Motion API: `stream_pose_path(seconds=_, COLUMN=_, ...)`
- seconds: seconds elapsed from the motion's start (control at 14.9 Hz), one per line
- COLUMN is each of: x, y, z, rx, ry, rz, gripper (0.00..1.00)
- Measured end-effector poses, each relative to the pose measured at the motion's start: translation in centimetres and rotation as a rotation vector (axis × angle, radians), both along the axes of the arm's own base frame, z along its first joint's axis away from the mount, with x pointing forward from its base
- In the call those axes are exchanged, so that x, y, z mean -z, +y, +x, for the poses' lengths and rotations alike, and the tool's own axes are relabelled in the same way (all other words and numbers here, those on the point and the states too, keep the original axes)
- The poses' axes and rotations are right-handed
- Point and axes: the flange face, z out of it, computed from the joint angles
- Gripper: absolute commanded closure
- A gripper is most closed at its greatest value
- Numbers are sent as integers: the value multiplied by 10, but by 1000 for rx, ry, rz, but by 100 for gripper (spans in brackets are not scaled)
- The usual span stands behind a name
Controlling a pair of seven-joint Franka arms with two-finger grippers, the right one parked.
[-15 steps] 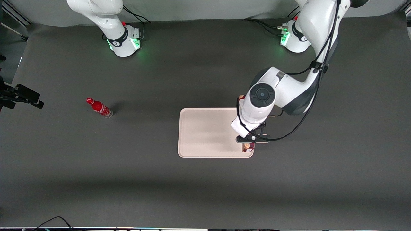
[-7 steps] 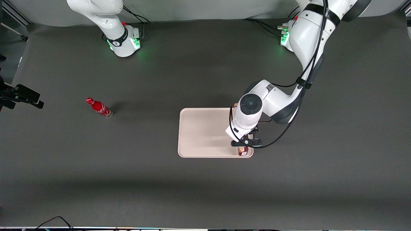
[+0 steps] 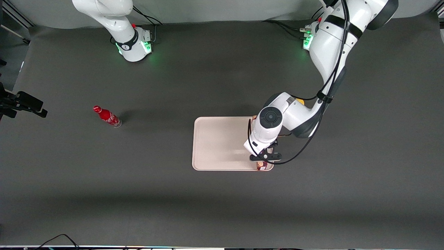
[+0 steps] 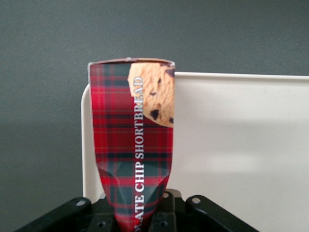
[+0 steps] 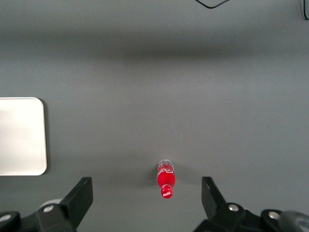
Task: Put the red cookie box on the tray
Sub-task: 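Lower the box onto the tray and open the left gripper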
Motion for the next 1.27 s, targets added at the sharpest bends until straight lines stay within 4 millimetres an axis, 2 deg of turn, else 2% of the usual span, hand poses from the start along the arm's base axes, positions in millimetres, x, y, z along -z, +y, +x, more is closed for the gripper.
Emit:
stream_pose_path(seconds=0.07, x=1, y=0, z=0, rx=2, ry=0, rz=2, gripper=100)
stream_pose_path(seconds=0.13, x=2, y=0, z=0, rx=4, ry=-1, rz=5, gripper=49)
stream_pose_path(seconds=0.2, x=2, y=0, z=-1, rx=6, ry=-2, rz=7, gripper=13)
stream_pose_path(seconds=0.27, x=2, y=0, z=-1, rx=8, ry=-3, rz=9, gripper=1)
stream_pose_path(seconds=1.27, x=-1, y=1, z=2, rx=13, ry=-17, rz=11, gripper=0)
